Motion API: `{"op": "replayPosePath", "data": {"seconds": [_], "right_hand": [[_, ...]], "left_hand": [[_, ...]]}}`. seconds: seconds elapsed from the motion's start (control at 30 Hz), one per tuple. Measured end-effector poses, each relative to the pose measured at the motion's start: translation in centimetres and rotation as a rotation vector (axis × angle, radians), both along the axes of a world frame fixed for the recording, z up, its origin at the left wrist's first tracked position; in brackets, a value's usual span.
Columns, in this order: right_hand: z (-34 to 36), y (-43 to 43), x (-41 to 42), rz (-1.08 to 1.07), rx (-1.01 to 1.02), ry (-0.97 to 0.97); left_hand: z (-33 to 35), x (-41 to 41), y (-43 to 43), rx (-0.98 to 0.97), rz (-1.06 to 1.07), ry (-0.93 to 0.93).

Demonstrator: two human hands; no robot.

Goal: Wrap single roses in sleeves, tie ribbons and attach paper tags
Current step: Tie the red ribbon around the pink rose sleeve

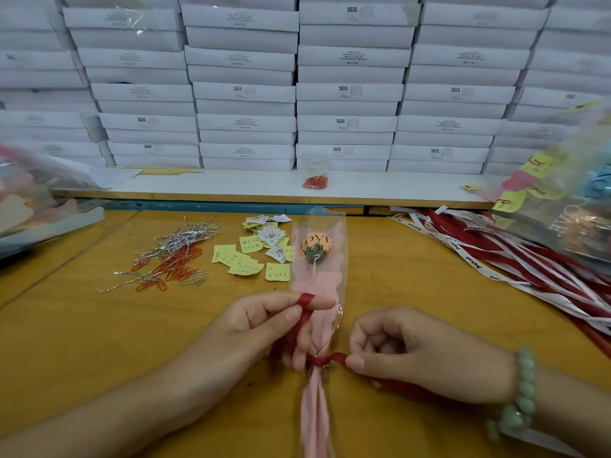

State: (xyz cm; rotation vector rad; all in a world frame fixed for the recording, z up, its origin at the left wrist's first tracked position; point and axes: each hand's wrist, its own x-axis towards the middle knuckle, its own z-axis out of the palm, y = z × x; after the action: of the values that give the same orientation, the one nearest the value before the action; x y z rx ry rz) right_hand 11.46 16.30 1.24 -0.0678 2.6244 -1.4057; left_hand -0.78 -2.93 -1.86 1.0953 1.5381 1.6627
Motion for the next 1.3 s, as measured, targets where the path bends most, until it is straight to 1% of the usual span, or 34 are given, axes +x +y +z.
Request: {"op": "replayPosePath", "data": {"seconds": [0.1,0.2,0.27,0.37,0.47,0.53,0.7,0.8,0.87,0.93,1.1,1.17,1.3], "right_hand": [[0.1,-0.2,-0.1,-0.006,-0.188,-0.026],[-0.4,-0.6,-0.2,-0.061,-0.366,0.022],[-0.6,-0.9,0.0,-0.089,-0.452,0.052],[-0.7,-1.3,0.1,-0.096,-0.574,0.104],[-0.9,-1.8,0.1,-0.110,-0.710,0.109],[-1.1,-1.9,0.1,-0.126,-0.753,0.108],[-1.4,-2.0,0.0,-0.160,-0.805,0.118],[-1.4,-1.9,0.0,-0.131,-0.840,0.130],[-1.4,-1.9,0.2,-0.089,-0.835,0.147],[-1.4,-1.9,0.2,-0.058,-0.766,0.160],[-1.5,-1.9,0.2,-0.094,-0.521,0.243],[-1.4,-1.9,0.3,-0.116,-0.494,0.273],[-1.6,-2.0,0.2,-0.190,-0.506,0.310]], "left_hand": [[-0.3,-0.1,0.1,-0.016,0.016,-0.002],[-0.2,0.1,0.1,-0.047,0.010,0.053],[0.1,0.4,0.1,-0.063,-0.013,0.066],[0.5,0.7,0.0,-0.065,-0.028,0.038],[0.7,1.0,-0.1,-0.087,-0.031,0.061],[0.7,1.2,-0.1,-0.110,-0.027,0.088],[0.9,1.4,-0.5,-0.201,-0.058,0.149],[1.2,1.6,-0.6,-0.203,-0.090,0.170],[1.0,1.6,-0.5,-0.216,-0.073,0.236],[0.6,1.5,-0.3,-0.224,-0.041,0.281],[0.2,1.3,-0.2,-0.228,-0.040,0.274],[0.3,1.3,-0.2,-0.215,-0.051,0.261],[0.8,1.5,-0.3,-0.194,-0.065,0.217]]}}
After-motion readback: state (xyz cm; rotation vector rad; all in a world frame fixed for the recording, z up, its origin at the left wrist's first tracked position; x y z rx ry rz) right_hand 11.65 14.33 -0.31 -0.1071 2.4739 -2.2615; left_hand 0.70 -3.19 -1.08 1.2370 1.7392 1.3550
